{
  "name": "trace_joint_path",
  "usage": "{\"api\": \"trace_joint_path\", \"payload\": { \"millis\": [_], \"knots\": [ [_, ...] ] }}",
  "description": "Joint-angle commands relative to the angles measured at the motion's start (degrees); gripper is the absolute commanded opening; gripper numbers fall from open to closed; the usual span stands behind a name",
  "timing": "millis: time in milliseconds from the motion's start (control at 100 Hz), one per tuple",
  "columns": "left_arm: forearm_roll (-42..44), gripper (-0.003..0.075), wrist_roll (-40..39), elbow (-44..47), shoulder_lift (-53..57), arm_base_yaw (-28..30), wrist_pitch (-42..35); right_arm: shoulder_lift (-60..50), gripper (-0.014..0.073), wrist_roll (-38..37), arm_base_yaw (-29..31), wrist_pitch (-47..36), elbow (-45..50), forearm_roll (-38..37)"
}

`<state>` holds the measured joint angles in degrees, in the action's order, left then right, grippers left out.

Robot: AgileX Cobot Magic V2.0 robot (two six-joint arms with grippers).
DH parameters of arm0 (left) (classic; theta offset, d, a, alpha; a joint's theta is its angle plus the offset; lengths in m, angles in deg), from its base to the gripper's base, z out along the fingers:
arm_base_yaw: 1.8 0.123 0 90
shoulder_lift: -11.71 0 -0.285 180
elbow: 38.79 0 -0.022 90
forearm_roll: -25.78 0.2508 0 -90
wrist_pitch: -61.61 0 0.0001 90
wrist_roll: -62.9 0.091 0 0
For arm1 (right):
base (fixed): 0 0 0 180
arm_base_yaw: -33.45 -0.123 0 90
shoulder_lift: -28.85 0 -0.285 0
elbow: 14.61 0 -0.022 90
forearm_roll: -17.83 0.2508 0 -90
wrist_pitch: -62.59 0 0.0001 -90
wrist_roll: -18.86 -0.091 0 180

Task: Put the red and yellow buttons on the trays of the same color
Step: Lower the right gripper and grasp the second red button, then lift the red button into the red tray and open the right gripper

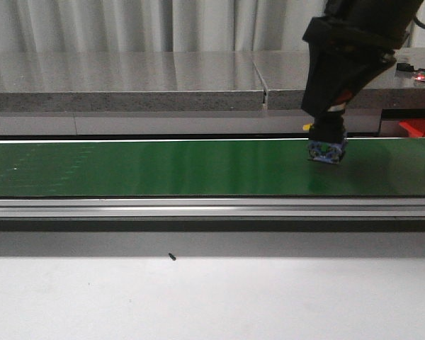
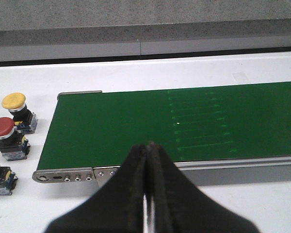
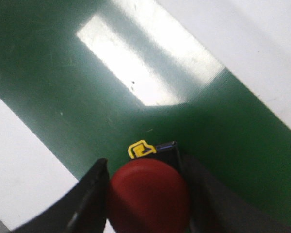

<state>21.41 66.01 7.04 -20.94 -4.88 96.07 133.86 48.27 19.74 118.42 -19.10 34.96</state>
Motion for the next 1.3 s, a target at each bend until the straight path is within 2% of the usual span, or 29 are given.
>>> {"api": "trace_joint_path", "payload": {
  "millis": [0, 180, 340, 510, 650, 840, 1100, 1290],
  "knots": [
    [-0.28, -0.002, -0.01, -1.46, -0.35, -0.4, -4.17, -2.58, 0.0149, -1.11, 1.69, 0.86, -5.32, 0.9],
    [-0.28, -0.002, -0.01, -1.46, -0.35, -0.4, -4.17, -2.58, 0.0149, -1.97, 7.86, 5.28, -12.07, 0.84],
    [-0.28, -0.002, -0.01, -1.46, -0.35, -0.4, -4.17, -2.58, 0.0149, -1.97, 16.55, 5.63, -14.86, 0.9],
    [-0.28, -0.002, -0.01, -1.46, -0.35, -0.4, -4.17, -2.38, 0.0149, -1.91, 26.43, 2.74, -14.94, 3.69],
    [-0.28, -0.002, -0.01, -1.34, -0.35, -0.4, -4.17, -0.41, 0.0149, -1.91, 31.95, 0.39, -15.69, 5.92],
    [-0.28, -0.002, -0.01, -1.34, -0.35, -0.4, -4.02, 6.94, 0.0149, -1.86, 35.31, 1.65, -22.46, 6.91],
    [-0.28, -0.002, -0.01, -1.34, -0.35, -0.4, -4.02, 19.16, 0.0149, -1.92, 35.51, 5.45, -36.48, 7.65],
    [-0.28, -0.002, -0.01, -1.34, -0.35, -0.4, -4.02, 25.78, 0.0149, -1.92, 35.51, 6.24, -42.94, 7.72]
  ]
}}
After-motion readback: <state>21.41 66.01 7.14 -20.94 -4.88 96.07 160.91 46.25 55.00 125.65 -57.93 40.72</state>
